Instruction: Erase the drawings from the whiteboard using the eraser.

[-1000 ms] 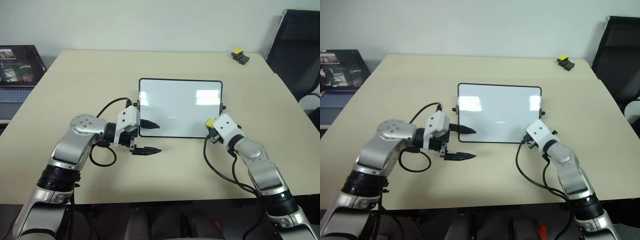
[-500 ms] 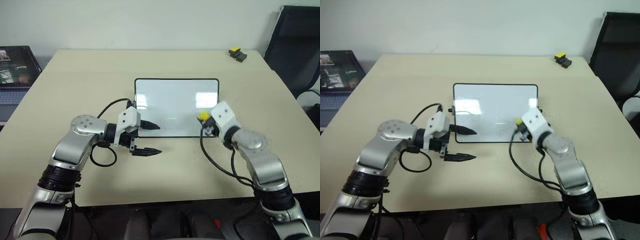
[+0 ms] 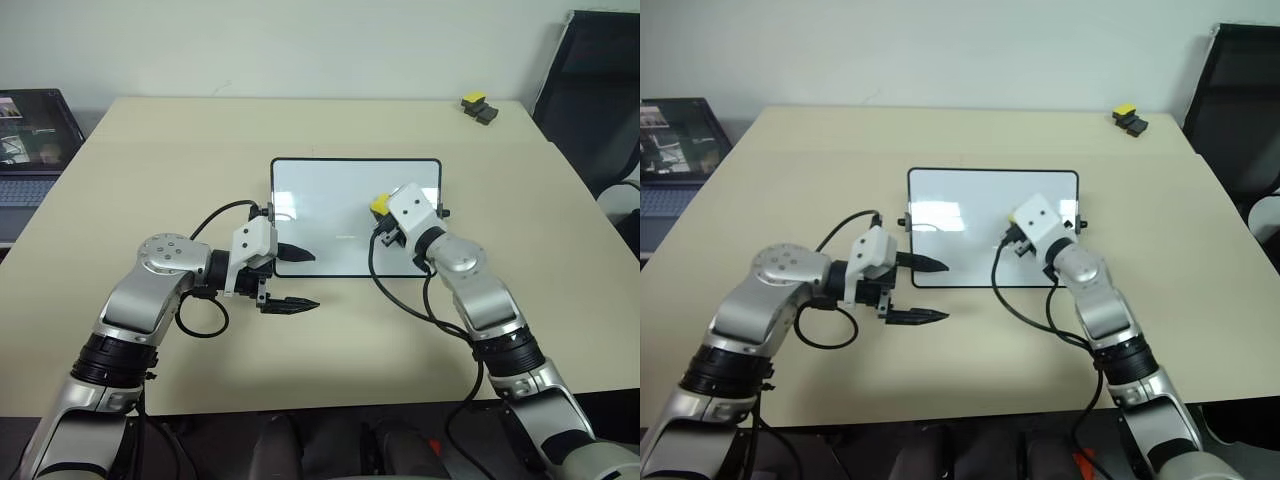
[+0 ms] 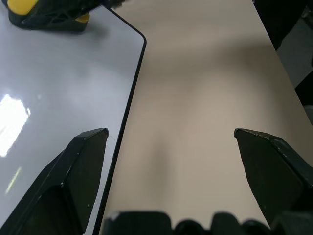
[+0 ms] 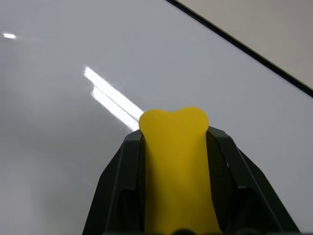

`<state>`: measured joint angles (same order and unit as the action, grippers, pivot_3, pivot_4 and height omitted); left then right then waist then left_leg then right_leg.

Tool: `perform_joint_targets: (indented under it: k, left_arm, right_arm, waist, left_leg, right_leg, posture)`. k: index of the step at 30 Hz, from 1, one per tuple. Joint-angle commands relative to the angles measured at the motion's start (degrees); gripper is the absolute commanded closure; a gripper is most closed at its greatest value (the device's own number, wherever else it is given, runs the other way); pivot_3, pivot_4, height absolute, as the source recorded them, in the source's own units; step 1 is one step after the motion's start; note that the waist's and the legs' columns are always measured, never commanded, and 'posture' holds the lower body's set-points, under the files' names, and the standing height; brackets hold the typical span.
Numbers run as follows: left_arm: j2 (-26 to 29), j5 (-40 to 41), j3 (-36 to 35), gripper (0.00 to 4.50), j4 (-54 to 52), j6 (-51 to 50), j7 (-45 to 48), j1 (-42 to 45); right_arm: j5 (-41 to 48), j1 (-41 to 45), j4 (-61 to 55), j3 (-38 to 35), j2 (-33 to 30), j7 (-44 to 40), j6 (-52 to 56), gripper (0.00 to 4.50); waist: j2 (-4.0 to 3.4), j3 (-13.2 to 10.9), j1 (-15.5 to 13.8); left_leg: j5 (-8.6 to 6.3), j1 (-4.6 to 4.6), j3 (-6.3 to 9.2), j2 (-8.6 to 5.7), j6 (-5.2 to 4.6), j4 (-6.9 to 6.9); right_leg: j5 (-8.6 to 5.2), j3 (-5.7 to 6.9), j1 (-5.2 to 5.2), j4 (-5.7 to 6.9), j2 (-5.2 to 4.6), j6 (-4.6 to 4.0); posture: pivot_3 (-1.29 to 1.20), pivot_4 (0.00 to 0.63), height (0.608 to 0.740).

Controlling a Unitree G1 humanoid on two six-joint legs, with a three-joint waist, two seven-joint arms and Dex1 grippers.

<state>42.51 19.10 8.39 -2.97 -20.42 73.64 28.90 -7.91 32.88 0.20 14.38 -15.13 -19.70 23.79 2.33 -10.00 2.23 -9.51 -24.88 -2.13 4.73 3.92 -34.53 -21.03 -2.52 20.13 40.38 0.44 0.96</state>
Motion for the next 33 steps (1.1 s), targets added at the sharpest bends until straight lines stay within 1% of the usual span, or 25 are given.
perform_joint_targets:
  k: [1, 5, 8, 9, 13, 14, 17, 21, 24, 26, 29, 31, 33]
  left_arm:
    - [0.62, 0.75, -1.82, 0.00, -2.68, 0.29, -0.72, -0.35]
    - [0.34, 0.87, -1.86, 0.00, -3.07, -0.02, -1.39, -0.65]
    - [-0.01, 0.88, -1.76, 0.00, -3.12, -0.16, -1.83, -0.52]
    - [-0.07, 1.03, -1.71, 0.00, -3.32, -0.21, -1.88, -0.56]
    - [0.08, 1.83, -1.58, 0.00, -4.83, -0.10, -1.30, -0.90]
    - [0.11, 1.99, -1.57, 0.00, -5.25, -0.13, -1.22, -1.02]
    - [-0.09, 2.54, -1.35, 0.00, -6.54, -0.13, -1.23, -1.16]
    - [-0.97, 4.19, -1.22, 0.00, -8.42, -1.70, -1.50, -0.53]
    - [-1.58, 3.49, -0.10, 0.00, -8.43, -0.78, -1.20, 0.27]
    - [-1.72, 3.59, 0.20, 0.00, -8.59, -0.86, -0.97, 0.31]
    - [-2.22, 3.98, 0.65, 0.00, -9.02, -1.16, -0.83, 0.55]
    - [-2.50, 3.93, 0.90, 0.00, -9.13, -1.17, -0.79, 0.62]
    - [-2.66, 3.67, 1.06, 0.00, -8.74, -0.94, -0.63, 0.76]
  right_arm:
    - [-0.88, -3.81, 1.43, 2.52, 0.84, -0.66, -1.02, 3.18]
    - [-1.53, -5.98, 1.04, 4.72, 2.75, -0.30, -2.04, 3.18]
    - [-1.19, -5.39, -1.97, 3.63, 3.45, 0.31, -1.52, 3.18]
    - [-0.45, -5.18, -4.25, 2.53, 3.69, 0.47, -0.48, 3.18]
    - [4.08, -5.82, -17.28, -3.56, 3.97, -0.13, 8.28, 3.18]
    - [4.73, -6.31, -20.17, -4.83, 3.33, -0.52, 10.54, 3.18]
    - [7.04, -9.35, -28.81, -9.23, -0.55, -2.81, 18.06, 3.18]
    - [11.56, -13.02, -35.33, -12.75, -3.77, -5.40, 27.05, 3.18]
    - [12.92, -22.92, -40.63, -21.01, -10.19, -7.86, 32.56, 3.18]
    - [13.62, -26.00, -41.93, -25.09, -12.64, -8.07, 34.19, 3.18]
    - [14.29, -30.02, -41.11, -29.04, -15.48, -8.45, 34.15, 3.18]
    - [14.72, -32.83, -40.48, -30.85, -17.06, -8.97, 33.19, 3.18]
    - [15.10, -34.08, -39.89, -31.63, -17.45, -8.87, 32.70, 3.18]
  waist:
    - [0.01, 0.01, 0.04]
    - [0.01, 0.01, 0.17]
    - [0.00, 0.00, 0.16]
    - [-0.01, 0.00, 0.12]
    - [-0.05, -0.03, -0.32]
    - [-0.05, -0.03, -0.42]
    - [-0.05, -0.03, -0.66]
    - [-0.04, -0.03, -0.68]
    - [-0.06, -0.04, -0.86]
    - [-0.09, -0.06, -0.88]
    - [-0.10, -0.05, -0.27]
    - [-0.10, -0.05, -0.21]
    - [-0.11, -0.05, -0.22]
  left_leg:
    - [0.00, 0.03, 0.01, 0.00, 0.00, -0.01]
    - [0.00, 0.09, 0.06, -0.01, 0.00, -0.10]
    - [0.02, 0.11, 0.12, -0.01, 0.00, -0.23]
    - [0.03, 0.11, 0.14, -0.01, -0.01, -0.25]
    - [0.03, -0.02, 0.15, -0.02, -0.01, -0.24]
    - [0.02, -0.04, 0.14, -0.02, 0.00, -0.24]
    - [0.01, -0.08, 0.12, -0.01, 0.01, -0.18]
    - [0.00, -0.09, 0.09, -0.03, 0.02, -0.09]
    - [0.00, -0.09, 0.11, -0.04, 0.01, -0.04]
    - [0.00, -0.10, 0.04, -0.07, 0.01, 0.00]
    - [0.00, -0.06, 0.01, -0.08, 0.01, 0.01]
    - [0.00, -0.04, 0.03, -0.06, 0.01, 0.03]
    - [0.00, -0.03, 0.04, -0.06, 0.01, 0.08]
  right_leg:
    - [0.00, 0.01, -0.04, 0.01, 0.00, 0.00]
    - [0.00, 0.01, -0.04, 0.23, 0.00, 0.01]
    - [-0.04, 0.04, 0.00, 0.51, 0.00, 0.10]
    - [-0.10, 0.06, 0.00, 0.54, 0.00, 0.19]
    - [-0.07, 0.02, 0.11, 0.52, -0.01, 0.15]
    - [0.01, 0.02, 0.11, 0.46, -0.01, 0.00]
    - [-0.01, 0.02, 0.09, 0.27, -0.01, 0.00]
    - [-0.01, 0.03, 0.01, 0.02, -0.03, 0.00]
    - [-0.02, 0.07, -0.01, -0.01, -0.03, 0.01]
    - [-0.01, 0.15, -0.13, -0.22, -0.03, 0.01]
    - [-0.01, 0.02, -0.13, -0.25, -0.03, 0.04]
    - [-0.11, 0.04, -0.15, -0.25, 0.04, 0.22]
    - [-0.12, 0.06, -0.14, -0.26, 0.07, 0.21]
  posture:
    - [0.00, 0.150, 0.740]
    - [0.00, 0.150, 0.740]
    - [0.00, 0.150, 0.740]
    - [0.00, 0.150, 0.740]
    - [0.00, 0.150, 0.740]
    - [0.00, 0.150, 0.740]
    - [0.00, 0.150, 0.740]
    - [0.00, 0.150, 0.740]
    - [0.00, 0.150, 0.740]
    - [0.00, 0.150, 0.740]
    - [0.00, 0.150, 0.740]
    - [0.00, 0.150, 0.740]
    - [0.00, 0.150, 0.740]
